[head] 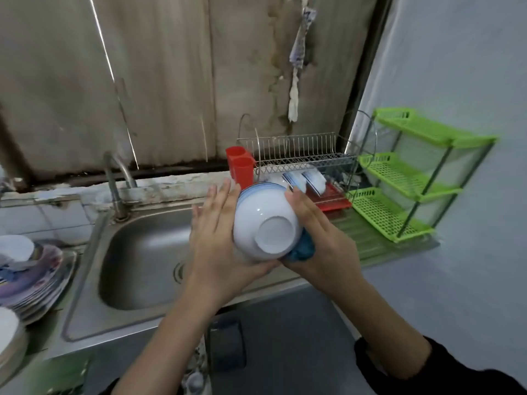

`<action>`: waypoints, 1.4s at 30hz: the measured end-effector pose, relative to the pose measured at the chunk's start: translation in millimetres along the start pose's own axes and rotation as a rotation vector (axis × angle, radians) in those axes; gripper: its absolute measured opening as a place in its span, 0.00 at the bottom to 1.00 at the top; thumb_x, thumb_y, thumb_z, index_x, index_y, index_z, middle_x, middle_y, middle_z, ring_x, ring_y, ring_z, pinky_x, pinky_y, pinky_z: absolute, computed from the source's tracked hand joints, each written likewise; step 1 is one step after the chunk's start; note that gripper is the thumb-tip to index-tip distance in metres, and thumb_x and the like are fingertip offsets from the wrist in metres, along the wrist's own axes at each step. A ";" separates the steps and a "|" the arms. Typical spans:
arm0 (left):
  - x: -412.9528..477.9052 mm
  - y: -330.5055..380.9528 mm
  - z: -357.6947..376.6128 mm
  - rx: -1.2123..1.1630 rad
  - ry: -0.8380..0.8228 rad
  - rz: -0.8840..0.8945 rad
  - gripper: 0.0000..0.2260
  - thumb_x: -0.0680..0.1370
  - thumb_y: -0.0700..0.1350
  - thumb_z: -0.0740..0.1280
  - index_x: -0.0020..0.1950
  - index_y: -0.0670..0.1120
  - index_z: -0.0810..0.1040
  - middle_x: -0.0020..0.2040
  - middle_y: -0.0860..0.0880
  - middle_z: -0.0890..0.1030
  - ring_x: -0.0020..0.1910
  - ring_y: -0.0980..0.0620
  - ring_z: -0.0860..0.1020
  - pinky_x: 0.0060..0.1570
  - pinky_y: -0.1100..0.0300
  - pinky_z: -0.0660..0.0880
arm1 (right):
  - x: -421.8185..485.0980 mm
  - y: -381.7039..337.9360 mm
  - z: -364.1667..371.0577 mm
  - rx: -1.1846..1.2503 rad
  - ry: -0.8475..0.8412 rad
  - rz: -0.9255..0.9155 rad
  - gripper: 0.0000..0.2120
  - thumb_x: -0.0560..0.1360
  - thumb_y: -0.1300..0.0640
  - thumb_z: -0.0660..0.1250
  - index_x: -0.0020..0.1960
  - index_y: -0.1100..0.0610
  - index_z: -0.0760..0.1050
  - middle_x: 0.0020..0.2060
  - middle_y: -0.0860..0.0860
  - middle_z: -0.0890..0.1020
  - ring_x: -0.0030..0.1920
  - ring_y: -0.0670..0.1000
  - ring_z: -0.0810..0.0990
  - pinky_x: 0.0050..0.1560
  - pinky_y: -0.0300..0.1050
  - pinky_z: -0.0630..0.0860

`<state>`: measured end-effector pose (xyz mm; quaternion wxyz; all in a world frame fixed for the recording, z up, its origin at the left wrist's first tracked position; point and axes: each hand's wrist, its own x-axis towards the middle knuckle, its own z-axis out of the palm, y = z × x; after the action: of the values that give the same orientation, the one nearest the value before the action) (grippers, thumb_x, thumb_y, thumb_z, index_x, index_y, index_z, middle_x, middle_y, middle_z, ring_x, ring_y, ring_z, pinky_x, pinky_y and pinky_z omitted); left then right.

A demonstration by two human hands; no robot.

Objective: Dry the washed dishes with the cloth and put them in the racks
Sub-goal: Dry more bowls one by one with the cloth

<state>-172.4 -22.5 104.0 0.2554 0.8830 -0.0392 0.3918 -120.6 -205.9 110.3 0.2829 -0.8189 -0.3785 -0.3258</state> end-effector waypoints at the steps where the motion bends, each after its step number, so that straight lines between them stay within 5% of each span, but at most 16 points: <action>1: 2.8 2.6 9.1 -0.007 -0.030 0.007 0.51 0.62 0.70 0.69 0.75 0.39 0.64 0.76 0.43 0.64 0.76 0.44 0.60 0.69 0.35 0.62 | -3.6 10.5 -1.1 -0.013 -0.015 0.018 0.45 0.64 0.42 0.76 0.76 0.46 0.59 0.76 0.49 0.65 0.59 0.50 0.78 0.29 0.48 0.79; 6: 24.2 8.0 59.3 -0.075 -0.145 -0.010 0.51 0.61 0.68 0.74 0.75 0.41 0.63 0.75 0.46 0.67 0.74 0.47 0.64 0.70 0.40 0.63 | -12.1 62.3 3.0 -0.092 -0.060 0.076 0.47 0.63 0.47 0.77 0.77 0.47 0.59 0.78 0.49 0.60 0.54 0.53 0.81 0.27 0.39 0.70; 11: 52.4 3.5 122.1 -0.106 -0.192 0.062 0.50 0.63 0.68 0.74 0.75 0.43 0.62 0.74 0.46 0.67 0.73 0.48 0.65 0.69 0.42 0.66 | -10.6 119.5 9.6 -0.137 -0.079 0.091 0.49 0.63 0.50 0.79 0.77 0.43 0.54 0.77 0.47 0.63 0.52 0.54 0.82 0.27 0.41 0.73; 14: 73.1 -1.5 163.1 -0.140 -0.221 0.064 0.49 0.63 0.68 0.73 0.75 0.43 0.62 0.72 0.46 0.69 0.72 0.52 0.65 0.71 0.54 0.64 | -3.7 160.1 14.9 -0.201 -0.130 0.042 0.46 0.64 0.51 0.78 0.74 0.38 0.56 0.74 0.55 0.67 0.50 0.57 0.82 0.26 0.42 0.73; 16: 88.3 -4.5 187.7 -0.214 -0.263 0.023 0.50 0.62 0.68 0.73 0.76 0.46 0.61 0.72 0.51 0.68 0.71 0.58 0.62 0.69 0.63 0.60 | 2.4 189.0 18.7 -0.232 -0.195 0.021 0.43 0.65 0.49 0.76 0.72 0.36 0.57 0.73 0.56 0.66 0.44 0.59 0.82 0.24 0.42 0.73; 22: 133.9 -20.7 251.0 -0.344 -0.472 -0.073 0.51 0.57 0.72 0.72 0.75 0.55 0.58 0.70 0.61 0.62 0.71 0.59 0.61 0.67 0.66 0.59 | 19.0 260.0 33.3 -0.308 -0.294 0.042 0.35 0.74 0.35 0.61 0.76 0.31 0.48 0.72 0.56 0.66 0.36 0.56 0.82 0.22 0.41 0.72; 25: 155.2 -28.7 279.1 -0.333 -0.508 -0.064 0.54 0.55 0.75 0.71 0.75 0.53 0.61 0.73 0.57 0.64 0.72 0.58 0.63 0.69 0.61 0.63 | 24.7 290.7 43.6 -0.244 -0.274 0.068 0.28 0.77 0.31 0.55 0.75 0.33 0.55 0.72 0.57 0.70 0.39 0.54 0.83 0.28 0.37 0.70; 29: 180.6 -29.6 311.8 -0.302 -0.574 -0.059 0.56 0.54 0.75 0.69 0.76 0.52 0.60 0.74 0.56 0.62 0.72 0.57 0.60 0.70 0.62 0.60 | 26.4 330.8 57.1 -0.095 -0.253 0.210 0.33 0.73 0.30 0.63 0.74 0.31 0.56 0.74 0.49 0.68 0.54 0.51 0.82 0.41 0.45 0.81; 32: 193.0 -26.9 334.5 -0.313 -0.570 -0.135 0.53 0.53 0.75 0.69 0.74 0.53 0.63 0.68 0.58 0.66 0.65 0.61 0.63 0.62 0.64 0.63 | 29.4 356.0 61.8 0.138 -0.223 0.341 0.34 0.70 0.30 0.67 0.72 0.27 0.57 0.72 0.35 0.64 0.67 0.29 0.65 0.61 0.31 0.70; 37: 213.0 -18.6 370.8 -0.295 -0.553 -0.226 0.45 0.54 0.70 0.75 0.67 0.58 0.67 0.61 0.58 0.69 0.61 0.58 0.68 0.57 0.60 0.70 | 30.5 404.5 83.9 0.421 -0.188 0.462 0.36 0.66 0.43 0.77 0.69 0.28 0.65 0.68 0.27 0.68 0.67 0.32 0.68 0.63 0.30 0.68; 42: 229.8 -20.7 402.1 -0.186 -0.484 -0.264 0.34 0.55 0.70 0.76 0.56 0.62 0.74 0.53 0.63 0.76 0.52 0.62 0.73 0.51 0.57 0.76 | 39.9 439.6 97.0 0.549 -0.189 0.503 0.31 0.64 0.32 0.73 0.65 0.29 0.69 0.66 0.26 0.69 0.66 0.33 0.69 0.63 0.36 0.72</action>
<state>261.9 -168.2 32.8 0.3670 0.9211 -0.0195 0.1282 283.9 -362.9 -16.0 0.5265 -0.8064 -0.2633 -0.0560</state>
